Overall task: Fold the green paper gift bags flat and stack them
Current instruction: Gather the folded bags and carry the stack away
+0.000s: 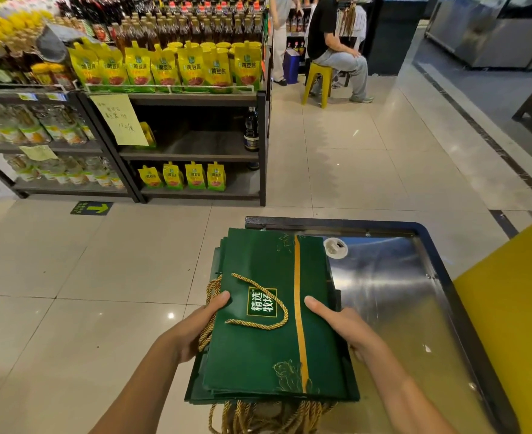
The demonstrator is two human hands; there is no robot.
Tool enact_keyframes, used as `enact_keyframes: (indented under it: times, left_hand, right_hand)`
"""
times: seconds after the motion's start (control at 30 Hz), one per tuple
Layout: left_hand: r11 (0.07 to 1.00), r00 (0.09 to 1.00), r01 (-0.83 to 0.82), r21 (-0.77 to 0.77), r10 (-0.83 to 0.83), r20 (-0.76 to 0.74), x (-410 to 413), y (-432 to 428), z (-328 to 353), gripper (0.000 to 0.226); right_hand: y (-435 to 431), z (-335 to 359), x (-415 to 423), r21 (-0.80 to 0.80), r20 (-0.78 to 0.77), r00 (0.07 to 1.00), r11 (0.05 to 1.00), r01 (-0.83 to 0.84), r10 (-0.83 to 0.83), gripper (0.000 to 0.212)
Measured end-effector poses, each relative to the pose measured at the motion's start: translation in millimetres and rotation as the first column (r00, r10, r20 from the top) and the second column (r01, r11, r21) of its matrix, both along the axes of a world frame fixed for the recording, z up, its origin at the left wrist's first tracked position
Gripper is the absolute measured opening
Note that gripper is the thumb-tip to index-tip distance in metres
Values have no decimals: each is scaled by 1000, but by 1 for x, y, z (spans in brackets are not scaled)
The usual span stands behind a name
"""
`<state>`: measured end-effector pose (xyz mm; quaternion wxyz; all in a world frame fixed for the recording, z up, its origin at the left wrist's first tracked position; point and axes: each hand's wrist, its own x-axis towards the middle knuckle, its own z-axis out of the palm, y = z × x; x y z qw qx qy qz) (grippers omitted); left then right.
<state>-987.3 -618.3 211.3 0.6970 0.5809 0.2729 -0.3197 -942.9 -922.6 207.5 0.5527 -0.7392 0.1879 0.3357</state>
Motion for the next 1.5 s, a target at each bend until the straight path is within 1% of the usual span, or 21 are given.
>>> enact_keyframes:
  times: [0.13, 0.2, 0.27, 0.4, 0.5, 0.63, 0.7, 0.77, 0.87, 0.93, 1.03, 1.13, 1.27, 1.4, 1.5]
  left_hand:
    - [1000, 1000, -26, 16, 26, -4, 1, -1, -8, 71]
    - [999, 999, -36, 20, 36, 3, 1, -3, -8, 70]
    - [998, 999, -48, 38, 47, 20, 1, -6, -7, 68]
    - [996, 997, -75, 40, 74, 28, -2, -6, -7, 68]
    - [995, 995, -96, 40, 95, 33, -4, -5, -6, 70]
    - [991, 989, -125, 40, 122, 85, -10, -2, -3, 77]
    - [990, 987, -132, 51, 127, 95, -15, 6, -1, 81]
    - [988, 984, -147, 50, 141, 106, -23, 18, 3, 78]
    - [982, 974, -186, 42, 179, 139, -35, 52, 10, 79]
    - [977, 967, -209, 45, 200, 157, -43, 83, 18, 75]
    - [966, 956, -250, 72, 234, 178, -58, 143, 33, 67]
    - [957, 946, -280, 74, 263, 188, -75, 212, 47, 69]
    - [946, 936, -311, 88, 290, 198, -90, 295, 61, 72]
    - [945, 935, -316, 81, 295, 197, -85, 353, 64, 67]
    - [946, 933, -316, 79, 295, 206, -61, 380, 63, 60]
  right_hand:
    - [-4, -5, 6, -23, -76, 997, 1000, 20, -21, 98]
    - [-5, -6, 9, -2, -97, 995, 1000, 17, -17, 102]
    - [-6, -4, 12, 7, -108, 994, 1000, -7, 8, 99]
    - [-5, -1, 14, 24, -103, 994, 999, -39, 42, 86]
    - [-1, -3, 11, 96, -85, 996, 995, -20, 28, 75]
    - [6, 2, 7, 158, -46, 999, 987, 18, -11, 60]
    - [15, 7, 6, 165, -32, 999, 986, 13, -8, 60]
    - [30, 12, 7, 160, -17, 1000, 987, -10, 13, 65]
    - [70, 22, 6, 158, 21, 999, 987, -37, 34, 68]
    - [105, 29, 4, 159, 43, 998, 986, -57, 51, 66]
    - [170, 42, -1, 179, 46, 996, 980, -89, 82, 60]
    - [242, 53, -7, 192, 54, 994, 976, -106, 97, 56]
    - [326, 57, -12, 163, 56, 986, 972, -166, 159, 70]
    - [387, 62, -3, 167, 59, 984, 970, -178, 171, 63]
    - [417, 62, 19, 169, 55, 986, 971, -167, 160, 67]
